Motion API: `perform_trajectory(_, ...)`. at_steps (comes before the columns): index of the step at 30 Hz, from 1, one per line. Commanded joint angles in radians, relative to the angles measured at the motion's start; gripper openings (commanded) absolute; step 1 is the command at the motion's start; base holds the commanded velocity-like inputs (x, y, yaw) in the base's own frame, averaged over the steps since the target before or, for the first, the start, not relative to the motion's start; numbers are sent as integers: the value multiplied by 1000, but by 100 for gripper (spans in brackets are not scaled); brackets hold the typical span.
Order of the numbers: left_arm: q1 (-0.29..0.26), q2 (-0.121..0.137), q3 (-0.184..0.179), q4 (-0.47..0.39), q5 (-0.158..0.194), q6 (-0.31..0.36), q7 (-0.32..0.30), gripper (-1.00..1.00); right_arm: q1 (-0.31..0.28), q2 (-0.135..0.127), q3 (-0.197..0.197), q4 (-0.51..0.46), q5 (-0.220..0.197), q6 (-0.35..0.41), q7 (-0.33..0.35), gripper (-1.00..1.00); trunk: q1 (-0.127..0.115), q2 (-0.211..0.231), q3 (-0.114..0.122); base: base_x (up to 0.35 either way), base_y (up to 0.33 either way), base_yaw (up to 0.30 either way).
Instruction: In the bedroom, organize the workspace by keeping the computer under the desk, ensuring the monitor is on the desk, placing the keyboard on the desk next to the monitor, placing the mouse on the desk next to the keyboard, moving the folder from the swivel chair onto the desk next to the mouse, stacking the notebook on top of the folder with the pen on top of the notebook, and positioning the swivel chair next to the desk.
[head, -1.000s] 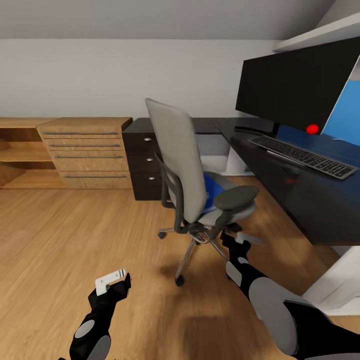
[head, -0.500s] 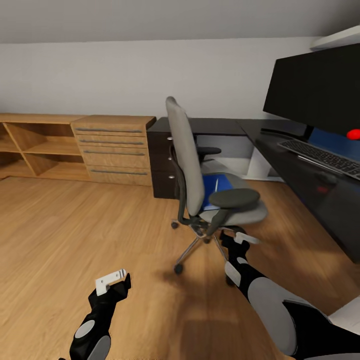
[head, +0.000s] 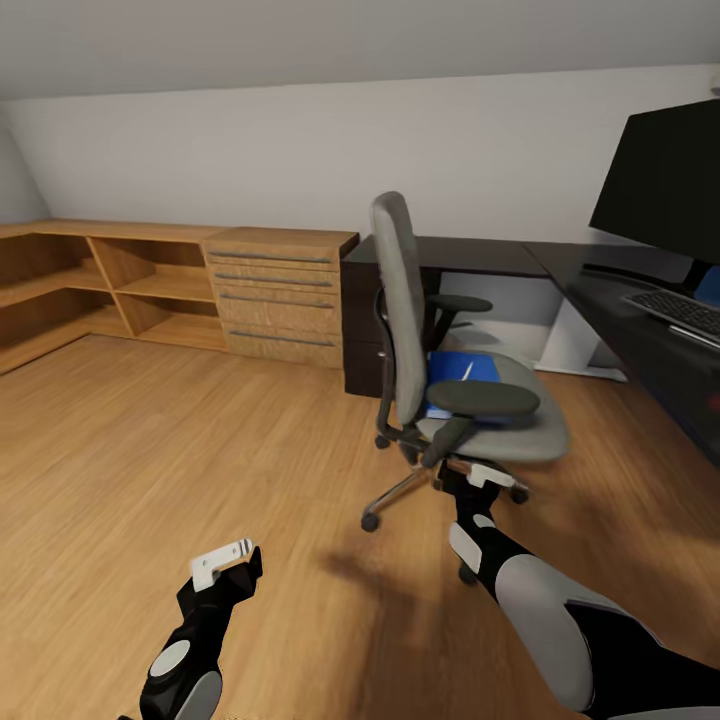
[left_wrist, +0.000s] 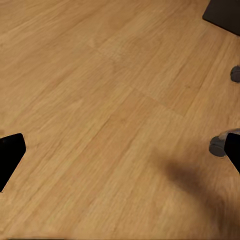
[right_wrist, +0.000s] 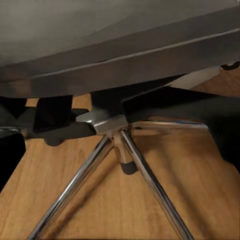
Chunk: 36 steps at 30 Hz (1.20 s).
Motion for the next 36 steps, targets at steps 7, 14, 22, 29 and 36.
perform_trajectory(7, -1, 1, -4, -1, 4, 3, 8, 100, 0, 0, 0, 0, -5, -4, 1, 100, 0, 0, -1, 0, 0, 274)
perform_trajectory(14, -1, 1, -3, -1, 4, 2, 6, 100, -1, 0, 0, 0, -5, -4, 1, 100, 0, 0, -1, 0, 0, 58)
perform_trajectory(22, -1, 2, -3, -1, 4, 3, 5, 100, -1, 0, 0, 0, -5, -4, 1, 100, 0, 0, -1, -116, 0, 1)
perform_trajectory(29, -1, 2, -2, -1, 4, 3, 5, 100, 0, -1, 0, -1, -5, -4, 1, 100, 0, 0, -1, -283, 0, 0)
perform_trajectory(36, -1, 1, -3, -1, 4, 3, 5, 100, 0, -1, 0, 0, -5, -4, 1, 100, 0, 0, -1, -76, 0, -18)
